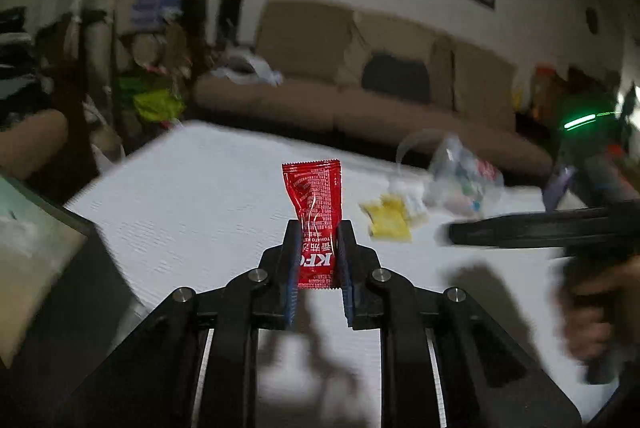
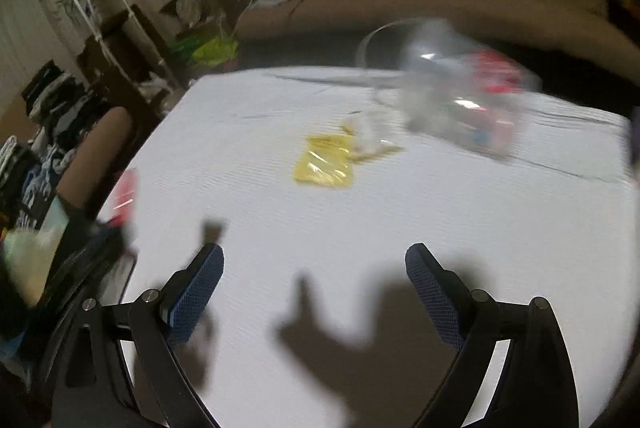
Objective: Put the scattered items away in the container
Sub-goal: 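Grasp the yellow snack packet with the right tool and lift it, then carry the ketchup and yellow packets over the box and open both tools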
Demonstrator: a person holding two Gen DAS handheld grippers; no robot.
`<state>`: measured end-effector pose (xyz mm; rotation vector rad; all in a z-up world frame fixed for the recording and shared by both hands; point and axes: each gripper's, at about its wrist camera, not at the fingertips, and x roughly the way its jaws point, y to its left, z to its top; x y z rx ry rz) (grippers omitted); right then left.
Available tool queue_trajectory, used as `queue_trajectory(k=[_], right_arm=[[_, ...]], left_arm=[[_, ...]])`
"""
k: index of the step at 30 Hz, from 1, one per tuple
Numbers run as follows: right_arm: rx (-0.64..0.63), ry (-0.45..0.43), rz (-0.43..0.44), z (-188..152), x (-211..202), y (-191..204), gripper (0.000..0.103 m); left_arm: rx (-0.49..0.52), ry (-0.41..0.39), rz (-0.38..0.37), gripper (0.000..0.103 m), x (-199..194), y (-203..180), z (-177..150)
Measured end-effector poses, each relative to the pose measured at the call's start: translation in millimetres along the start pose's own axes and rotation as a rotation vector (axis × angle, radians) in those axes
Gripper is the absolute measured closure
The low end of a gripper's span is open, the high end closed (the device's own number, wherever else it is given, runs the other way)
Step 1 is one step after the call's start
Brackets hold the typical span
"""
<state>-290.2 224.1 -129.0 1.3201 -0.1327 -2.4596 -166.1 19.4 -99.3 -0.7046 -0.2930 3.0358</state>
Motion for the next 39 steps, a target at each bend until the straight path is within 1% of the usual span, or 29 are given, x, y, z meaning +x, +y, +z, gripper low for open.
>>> queue_trajectory(k=[1, 2, 4, 6, 7, 8, 9, 10, 11, 13, 15, 16, 19, 21, 23, 25, 27, 28, 29, 31, 32, 33, 35, 36, 38, 39], right_arm=[[-0.002, 0.000, -0.063, 12.4, 20.7, 2.6, 0.009], [-0.005, -0.005, -0.104, 19.9, 34.4, 4.1, 0.009], [0.009, 0.022, -0.139, 31.8, 64.8, 6.4, 0.009], [0.034, 0.066, -0.156, 34.4, 89.2, 7.8, 0.009], [0.032, 0.083, -0.182, 34.1, 99.3, 11.1, 0.007], [-0.006, 0.064, -0.219, 34.8, 102.6, 18.6, 0.013], [-0.044, 0.066, -0.231, 36.0, 106.6, 25.8, 0.017], [-0.072, 0.066, -0.251, 37.0, 108.6, 30.4, 0.029], [-0.088, 0.055, -0.236, 37.6, 106.7, 33.1, 0.050], [-0.077, 0.073, -0.209, 36.7, 101.8, 30.4, 0.052], [-0.067, 0.087, -0.176, 30.1, 90.8, 27.5, 0.091], [-0.046, 0.088, -0.146, 23.8, 80.1, 24.3, 0.095], [0.032, 0.025, -0.040, -3.0, 24.0, 13.1, 0.096], [0.039, -0.010, -0.006, -26.7, -18.7, 8.9, 0.096], [0.028, -0.024, 0.015, -50.6, -61.5, 6.9, 0.096], [0.011, -0.043, 0.011, -69.1, -105.9, 6.9, 0.096], [-0.034, -0.077, -0.032, -86.7, -153.1, 5.8, 0.096], [-0.066, -0.090, -0.064, -91.5, -169.1, 7.1, 0.096], [-0.100, -0.108, -0.098, -96.0, -185.3, 8.1, 0.096], [-0.121, -0.138, -0.125, -101.3, -207.8, 9.1, 0.096], [-0.106, -0.151, -0.113, -100.7, -216.6, 10.2, 0.096], [-0.086, -0.166, -0.090, -100.2, -224.8, 14.0, 0.096], [-0.062, -0.221, -0.019, -94.9, -243.8, 33.9, 0.096], [-0.071, -0.255, 0.018, -88.7, -250.1, 49.4, 0.096], [-0.103, -0.315, 0.085, -83.3, -263.3, 85.6, 0.096], [-0.117, -0.338, 0.125, -81.9, -269.2, 105.4, 0.096]], left_arm=[[-0.020, -0.035, 0.004, 0.087, -2.8, 4.9, -2.9], [-0.025, -0.039, 0.027, 0.087, -0.2, 9.0, -7.8], [-0.028, 0.008, 0.029, 0.087, 10.2, 17.7, -12.3], [-0.065, 0.014, 0.029, 0.087, 16.0, 26.6, -12.1], [-0.077, 0.014, 0.026, 0.087, 17.1, 29.9, -11.1], [-0.088, 0.010, 0.027, 0.086, 15.3, 34.7, -10.4], [-0.097, 0.008, 0.031, 0.086, 14.7, 37.9, -10.9], [-0.108, 0.013, 0.025, 0.086, 15.8, 40.0, -12.4], [-0.123, 0.024, 0.010, 0.086, 17.6, 42.1, -14.4], [-0.120, 0.034, -0.001, 0.086, 21.6, 40.3, -15.8], [-0.092, 0.029, 0.002, 0.086, 20.7, 35.7, -15.6], [-0.084, 0.027, 0.000, 0.086, 20.8, 33.7, -14.9], [-0.071, 0.028, -0.003, 0.086, 23.3, 28.0, -13.6], [-0.067, 0.029, -0.009, 0.086, 23.8, 24.1, -13.6], [-0.061, 0.026, -0.027, 0.086, 21.6, 19.1, -10.8], [-0.029, 0.007, -0.041, 0.086, 13.9, 9.8, -5.9], [0.009, -0.017, -0.054, 0.086, 1.9, -2.4, -2.5], [0.036, -0.008, -0.054, 0.086, -3.9, -10.1, -1.9], [0.063, 0.017, -0.049, 0.086, -12.6, -18.9, 0.3], [0.063, 0.031, -0.078, 0.086, -37.1, -29.0, 11.7], [0.060, 0.025, -0.095, 0.086, -56.7, -32.7, 23.8], [0.056, 0.002, -0.107, 0.086, -78.8, -33.4, 37.1], [0.048, -0.070, -0.114, 0.086, -123.8, -29.1, 64.3], [0.063, -0.100, -0.102, 0.086, -147.8, -25.5, 81.2], [0.098, -0.153, -0.051, 0.086, -196.1, -8.5, 114.8], [0.110, -0.161, -0.029, 0.086, -215.6, 2.5, 128.5]])
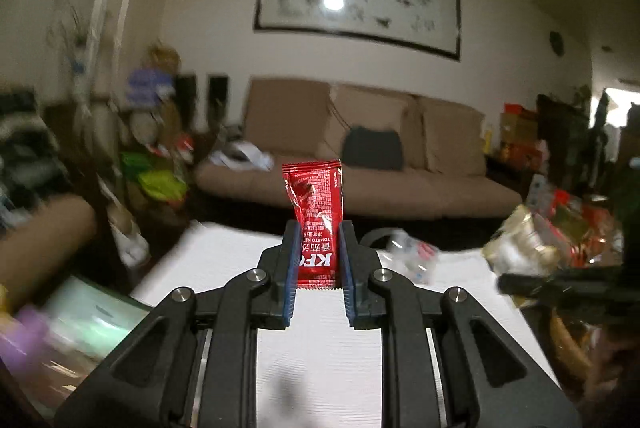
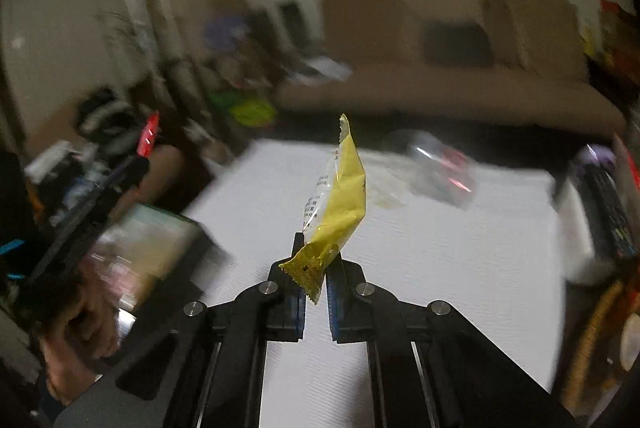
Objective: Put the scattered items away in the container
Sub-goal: 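Carry the ketchup and yellow packets over the box and open both tools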
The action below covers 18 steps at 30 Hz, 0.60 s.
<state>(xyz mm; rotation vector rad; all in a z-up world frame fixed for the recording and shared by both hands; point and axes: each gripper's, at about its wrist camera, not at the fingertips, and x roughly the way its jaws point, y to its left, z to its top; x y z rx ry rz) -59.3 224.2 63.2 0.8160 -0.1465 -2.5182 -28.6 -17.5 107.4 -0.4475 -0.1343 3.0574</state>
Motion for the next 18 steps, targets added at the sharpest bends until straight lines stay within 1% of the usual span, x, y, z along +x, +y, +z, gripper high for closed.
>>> queue_trajectory(k=[3, 4, 5, 6, 7, 8, 9, 10, 11, 12, 13, 14, 15, 17, 18], right_arm=[[-0.021, -0.019, 0.139, 11.1, 9.9, 62.3, 0.096], [-0.034, -0.016, 0.176, 13.8, 16.4, 82.0, 0.096], [-0.047, -0.004, 0.217, 15.3, 23.8, 106.1, 0.096], [-0.056, 0.003, 0.247, 14.9, 28.9, 123.0, 0.096], [-0.074, 0.015, 0.277, 15.8, 37.2, 141.4, 0.096], [-0.112, 0.036, 0.290, 16.7, 48.9, 166.0, 0.096], [-0.139, 0.051, 0.287, 15.6, 59.6, 182.9, 0.096], [-0.161, 0.068, 0.286, 14.2, 69.9, 198.9, 0.096], [-0.171, 0.092, 0.299, 12.0, 82.0, 214.1, 0.096], [-0.169, 0.117, 0.317, 8.0, 93.5, 226.0, 0.096], [-0.167, 0.142, 0.323, 3.4, 104.7, 234.9, 0.096], [-0.176, 0.168, 0.312, -3.2, 117.7, 245.3, 0.096], [-0.184, 0.185, 0.305, -9.5, 125.9, 252.9, 0.096], [-0.194, 0.230, 0.308, -22.6, 142.8, 265.9, 0.096], [-0.201, 0.254, 0.299, -28.8, 152.7, 270.9, 0.096]], left_arm=[[0.031, 0.038, 0.074, 0.086, -42.6, 43.8, 30.0], [0.039, 0.051, 0.107, 0.086, -56.0, 58.6, 33.9], [0.047, 0.052, 0.146, 0.086, -75.5, 76.8, 35.9], [0.045, 0.044, 0.169, 0.086, -90.1, 91.7, 36.4], [0.027, 0.032, 0.193, 0.086, -105.4, 108.1, 35.9], [-0.020, 0.021, 0.213, 0.086, -122.1, 129.4, 33.6], [-0.062, 0.019, 0.215, 0.086, -130.0, 145.1, 31.9], [-0.107, 0.019, 0.202, 0.086, -135.0, 161.5, 28.8], [-0.145, 0.022, 0.175, 0.086, -135.8, 176.6, 23.6], [-0.170, 0.046, 0.156, 0.086, -130.4, 189.3, 16.8], [-0.176, 0.079, 0.152, 0.086, -122.6, 196.5, 11.9], [-0.170, 0.128, 0.153, 0.086, -111.8, 201.1, 4.0], [-0.165, 0.158, 0.147, 0.086, -104.0, 203.6, -0.8], [-0.189, 0.195, 0.106, 0.086, -88.8, 210.7, -11.9], [-0.207, 0.199, 0.097, 0.086, -84.4, 213.5, -17.3]])
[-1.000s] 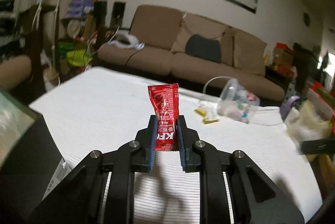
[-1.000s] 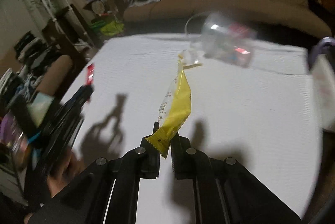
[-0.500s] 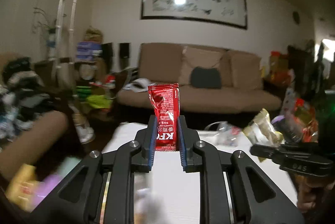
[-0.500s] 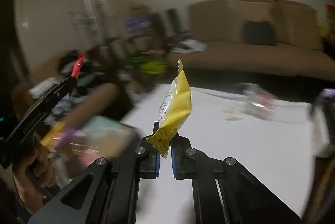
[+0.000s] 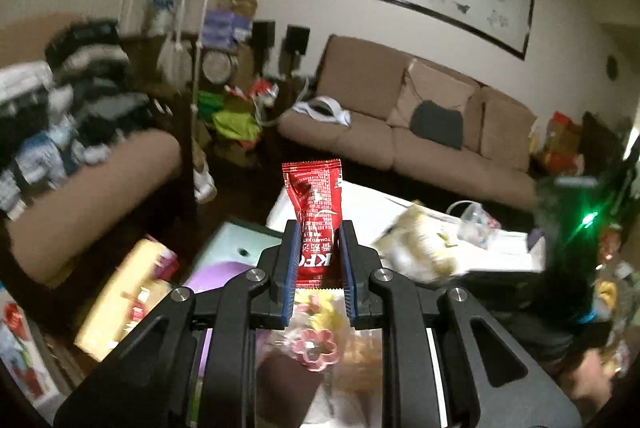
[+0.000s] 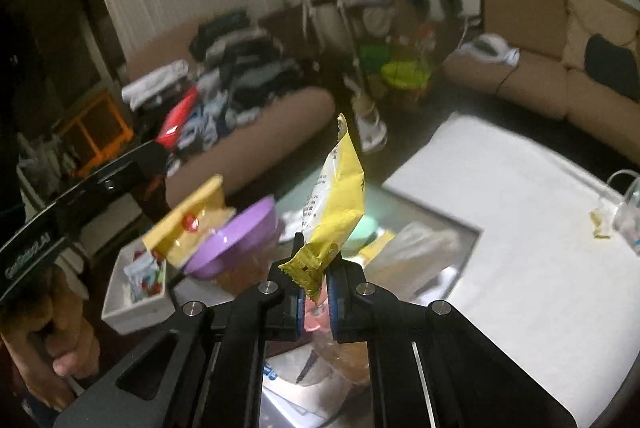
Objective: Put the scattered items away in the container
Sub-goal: 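Carry the ketchup and yellow packets over the box and open both tools, then move both tools back over the table items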
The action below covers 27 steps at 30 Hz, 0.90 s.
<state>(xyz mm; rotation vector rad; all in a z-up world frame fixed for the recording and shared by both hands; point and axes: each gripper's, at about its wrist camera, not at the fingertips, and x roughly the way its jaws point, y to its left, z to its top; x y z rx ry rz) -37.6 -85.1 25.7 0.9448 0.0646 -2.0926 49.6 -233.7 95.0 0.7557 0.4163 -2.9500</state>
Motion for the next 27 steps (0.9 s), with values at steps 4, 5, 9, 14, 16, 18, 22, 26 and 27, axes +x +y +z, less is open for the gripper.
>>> queue_trajectory(k=[4, 5, 9, 14, 16, 18, 22, 26, 27], right_arm=[[-0.017, 0.065, -0.051, -1.2, 34.2, -2.1, 0.095], [-0.017, 0.068, -0.051, -0.6, 38.5, -2.4, 0.095], [-0.028, 0.091, -0.050, 2.4, 53.6, 0.1, 0.093], [-0.025, 0.086, -0.074, 1.2, 55.6, -8.3, 0.052], [-0.017, 0.039, -0.092, -1.6, 44.8, -13.2, 0.031], [-0.031, 0.002, -0.107, -3.8, 30.4, -18.8, 0.022], [-0.037, -0.017, -0.157, -8.1, 1.5, -40.1, 0.018], [0.024, -0.039, -0.188, -16.6, -35.8, -81.5, 0.017], [0.043, -0.042, -0.191, -20.7, -45.7, -94.4, 0.017]], left_arm=[[-0.079, -0.008, 0.045, 0.085, 15.7, 17.8, -6.9], [-0.101, -0.011, 0.031, 0.085, 18.3, 23.6, -7.3], [-0.091, 0.013, 0.071, 0.084, 33.5, 33.6, -10.1], [-0.120, 0.027, 0.110, 0.069, 41.6, 34.1, -10.1], [-0.157, 0.010, 0.157, 0.047, 36.1, 33.6, -9.1], [-0.164, -0.012, 0.167, 0.027, 32.3, 33.1, -6.4], [-0.116, -0.041, 0.213, 0.007, 26.1, 17.3, -2.3], [-0.052, -0.051, 0.222, 0.001, 25.8, -9.2, -1.2], [-0.038, -0.048, 0.220, 0.001, 27.8, -16.3, -0.5]])
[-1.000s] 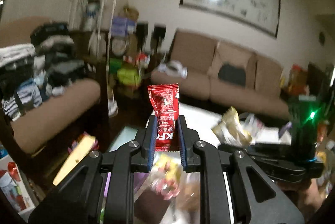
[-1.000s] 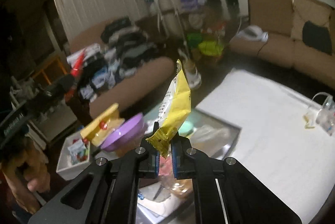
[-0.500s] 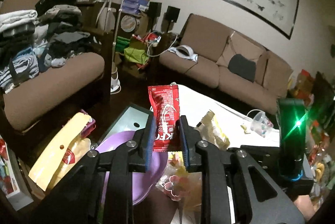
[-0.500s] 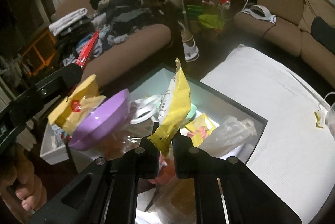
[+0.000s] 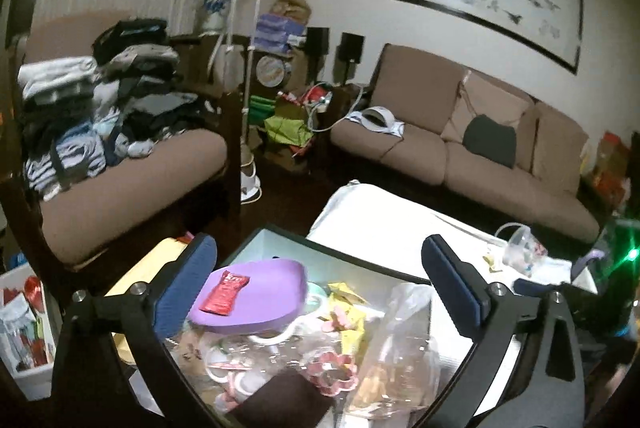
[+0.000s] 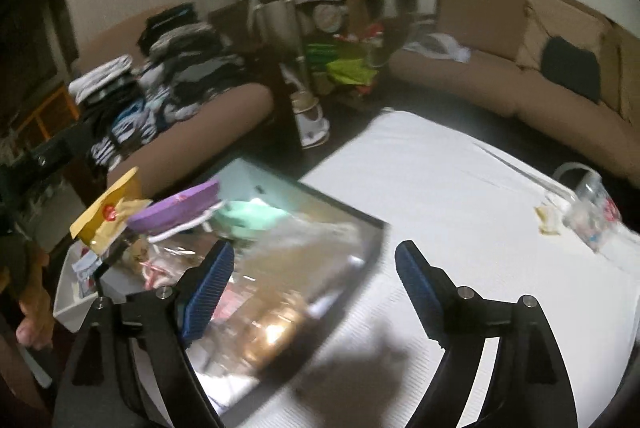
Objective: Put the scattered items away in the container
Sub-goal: 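Move both tools back over the table items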
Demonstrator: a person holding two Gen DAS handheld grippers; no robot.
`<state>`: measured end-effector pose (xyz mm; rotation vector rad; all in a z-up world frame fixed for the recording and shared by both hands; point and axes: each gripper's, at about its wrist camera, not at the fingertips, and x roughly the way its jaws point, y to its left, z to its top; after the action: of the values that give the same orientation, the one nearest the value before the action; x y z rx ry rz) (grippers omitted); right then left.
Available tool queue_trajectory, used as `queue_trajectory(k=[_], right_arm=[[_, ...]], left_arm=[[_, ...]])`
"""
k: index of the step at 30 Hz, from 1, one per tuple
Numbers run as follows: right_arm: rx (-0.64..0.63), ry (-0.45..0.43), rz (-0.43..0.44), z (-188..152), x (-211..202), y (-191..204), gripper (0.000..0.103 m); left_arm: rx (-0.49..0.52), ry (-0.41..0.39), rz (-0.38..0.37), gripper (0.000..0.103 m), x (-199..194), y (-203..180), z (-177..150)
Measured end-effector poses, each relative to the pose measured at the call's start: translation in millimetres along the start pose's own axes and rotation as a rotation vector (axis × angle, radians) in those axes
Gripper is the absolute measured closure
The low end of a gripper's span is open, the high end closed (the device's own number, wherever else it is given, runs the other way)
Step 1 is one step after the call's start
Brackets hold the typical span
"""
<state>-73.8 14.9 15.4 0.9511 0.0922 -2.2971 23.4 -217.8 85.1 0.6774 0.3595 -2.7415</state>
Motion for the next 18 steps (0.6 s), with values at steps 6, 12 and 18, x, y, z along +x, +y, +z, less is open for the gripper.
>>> queue_trajectory(k=[6, 12, 18], right_arm=[[0.053, 0.074, -0.104, -37.0, -44.3, -102.7, 0.016], [0.155, 0.082, -0.380, -88.5, -86.9, -225.4, 0.016], [0.433, 0.056, -0.371, -130.8, -94.8, -329.6, 0.016]], left_arm=[[0.108, 0.052, -0.072, 0.000, 5.4, -65.1, -9.7], [0.085, 0.183, -0.291, 0.000, 11.1, -158.1, -24.5], [0.204, 0.224, -0.336, 0.000, 108.7, -276.5, -83.0]])
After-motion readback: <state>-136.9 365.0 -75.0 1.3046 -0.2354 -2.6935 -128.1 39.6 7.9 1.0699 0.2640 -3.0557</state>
